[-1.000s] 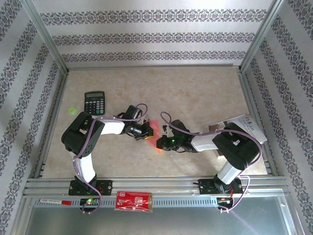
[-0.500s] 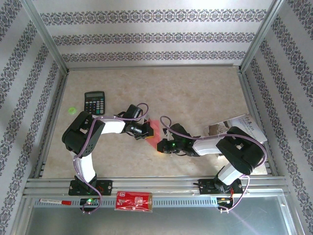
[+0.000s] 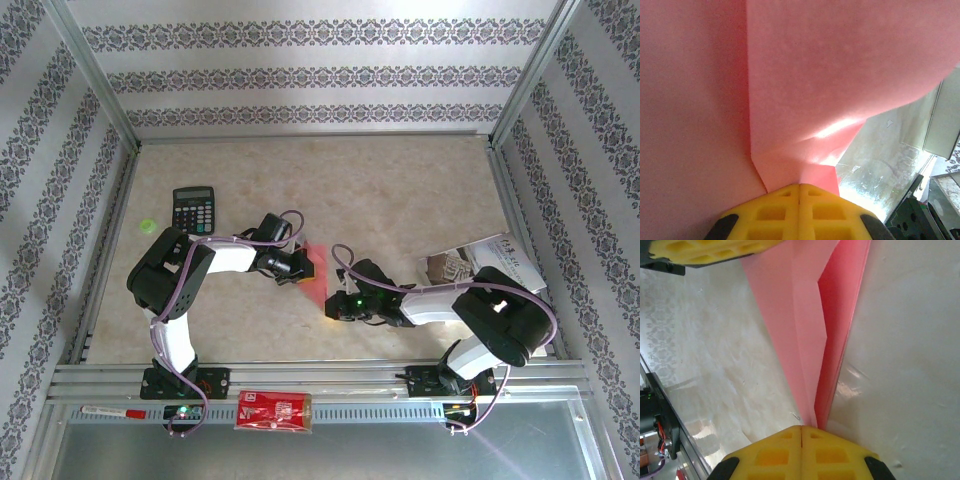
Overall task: Fold a paper plane with a square sheet of paper (pick it up from the middle)
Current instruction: Fourth fold the wing at the center of the table.
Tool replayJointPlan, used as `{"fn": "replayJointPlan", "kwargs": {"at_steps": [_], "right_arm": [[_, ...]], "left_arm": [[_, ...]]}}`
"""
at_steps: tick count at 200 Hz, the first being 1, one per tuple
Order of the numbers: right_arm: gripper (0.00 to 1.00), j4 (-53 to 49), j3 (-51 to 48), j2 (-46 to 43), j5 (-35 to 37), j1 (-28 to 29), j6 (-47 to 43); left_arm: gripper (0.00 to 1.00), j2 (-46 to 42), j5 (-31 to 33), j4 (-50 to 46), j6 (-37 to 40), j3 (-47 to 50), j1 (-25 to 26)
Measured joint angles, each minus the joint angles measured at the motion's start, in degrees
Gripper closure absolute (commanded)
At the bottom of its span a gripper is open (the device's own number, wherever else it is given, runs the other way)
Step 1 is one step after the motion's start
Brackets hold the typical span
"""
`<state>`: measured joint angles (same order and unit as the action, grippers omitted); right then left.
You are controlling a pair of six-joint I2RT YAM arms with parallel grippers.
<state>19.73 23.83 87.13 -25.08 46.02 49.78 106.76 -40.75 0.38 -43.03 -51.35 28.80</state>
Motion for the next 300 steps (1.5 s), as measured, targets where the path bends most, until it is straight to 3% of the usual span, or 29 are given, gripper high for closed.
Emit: {"fn": "replayJointPlan", "kwargs": {"at_steps": [30, 61, 140, 241, 300], "right_arm": [[1.0, -8.6, -1.7, -7.1, -2.6, -1.6, -0.1], [1.0, -11.1, 0.1, -9.2, -3.5, -3.2, -0.2], [1.0, -9.6, 9.6, 1.6, -4.8, -3.2, -0.7], [1.0, -5.5, 8.3, 6.3, -5.0, -5.0, -1.8], [1.0, -0.6, 5.8, 6.3, -5.9, -5.4, -1.1]], "left_arm": [[1.0, 0.0, 0.0, 0.0, 0.0, 0.0, 0.0], [1.0, 0.1, -0.1, 0.0, 0.0, 0.0, 0.0], [1.0, 0.1, -0.2, 0.1, 0.0, -0.1, 0.0], [1.0, 0.4, -0.2, 0.1, 0.0, -0.4, 0.0], [0.83, 0.1, 0.2, -0.4, -0.7, -1.2, 0.1]]}}
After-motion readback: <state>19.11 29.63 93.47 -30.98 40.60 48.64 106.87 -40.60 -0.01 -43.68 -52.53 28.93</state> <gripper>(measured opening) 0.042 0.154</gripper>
